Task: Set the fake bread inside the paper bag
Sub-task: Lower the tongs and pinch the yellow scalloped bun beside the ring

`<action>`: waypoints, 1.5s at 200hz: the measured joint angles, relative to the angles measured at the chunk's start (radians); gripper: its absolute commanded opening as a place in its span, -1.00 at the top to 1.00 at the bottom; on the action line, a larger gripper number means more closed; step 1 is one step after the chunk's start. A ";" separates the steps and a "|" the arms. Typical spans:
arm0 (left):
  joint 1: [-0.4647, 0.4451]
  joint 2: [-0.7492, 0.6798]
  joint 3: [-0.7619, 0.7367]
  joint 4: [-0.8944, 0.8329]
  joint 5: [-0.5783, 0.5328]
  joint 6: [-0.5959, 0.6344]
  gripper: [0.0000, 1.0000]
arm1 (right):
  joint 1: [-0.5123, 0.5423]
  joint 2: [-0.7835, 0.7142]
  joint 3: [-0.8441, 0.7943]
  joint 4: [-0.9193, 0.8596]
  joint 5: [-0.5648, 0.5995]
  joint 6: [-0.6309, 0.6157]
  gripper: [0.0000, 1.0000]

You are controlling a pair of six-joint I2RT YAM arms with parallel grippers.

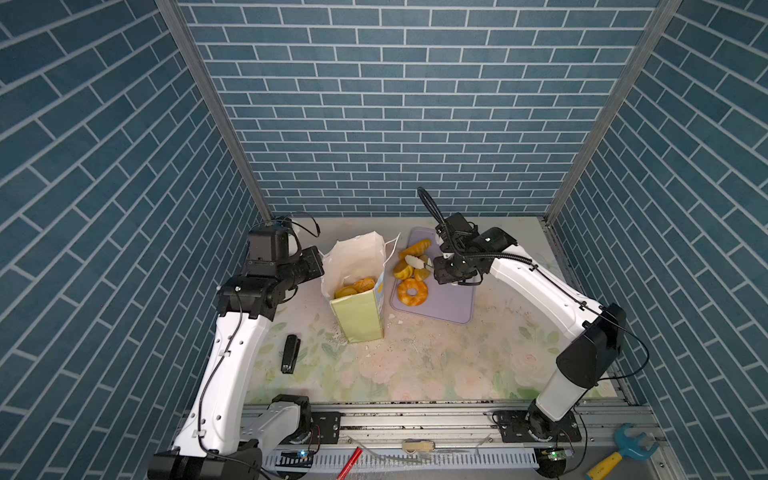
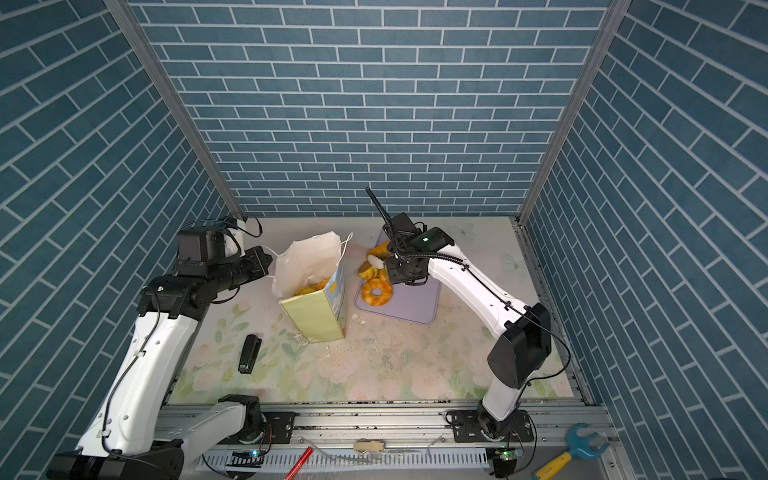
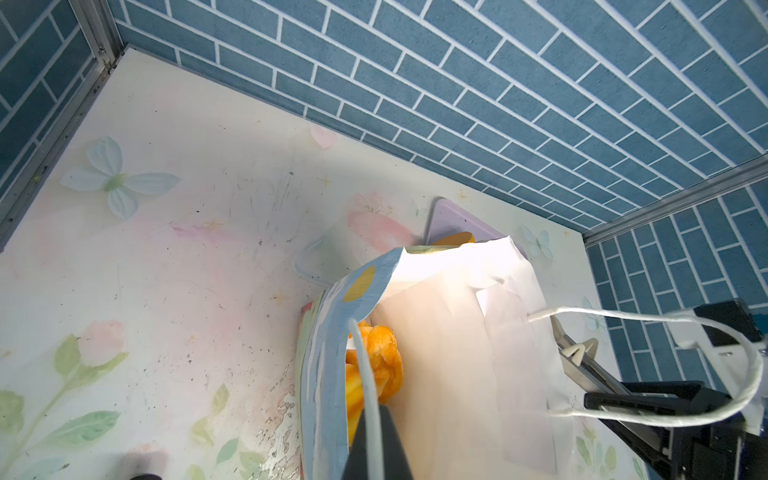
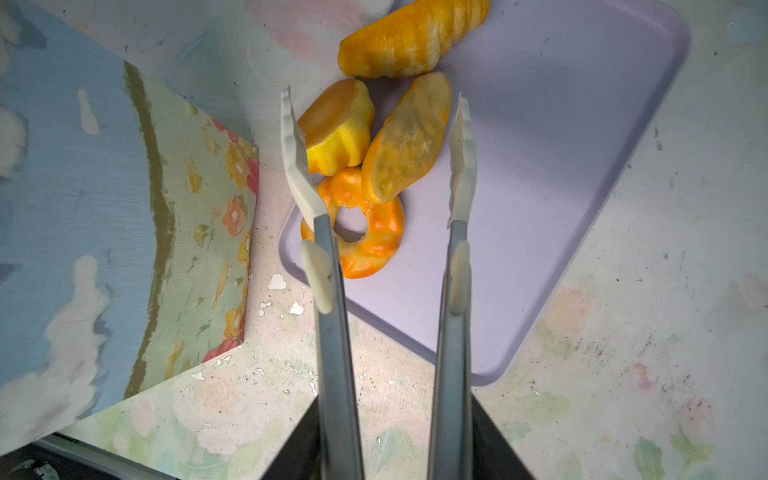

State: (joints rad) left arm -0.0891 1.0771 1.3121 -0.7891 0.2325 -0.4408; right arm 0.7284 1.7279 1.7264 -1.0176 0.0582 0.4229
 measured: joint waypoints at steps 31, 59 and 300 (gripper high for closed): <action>0.000 0.000 0.000 0.000 -0.003 0.000 1.00 | 0.019 0.061 0.056 0.005 -0.003 -0.004 0.06; 0.000 -0.002 -0.001 -0.002 -0.004 0.000 1.00 | 0.029 0.109 0.104 0.009 -0.008 -0.011 0.08; 0.000 -0.019 -0.017 -0.011 -0.011 0.004 1.00 | 0.032 0.211 0.039 0.072 0.009 -0.038 0.67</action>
State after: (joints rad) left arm -0.0891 1.0576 1.2953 -0.8005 0.2218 -0.4370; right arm 0.7601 1.9392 1.7657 -0.9459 0.0673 0.3847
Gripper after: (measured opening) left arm 0.043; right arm 0.271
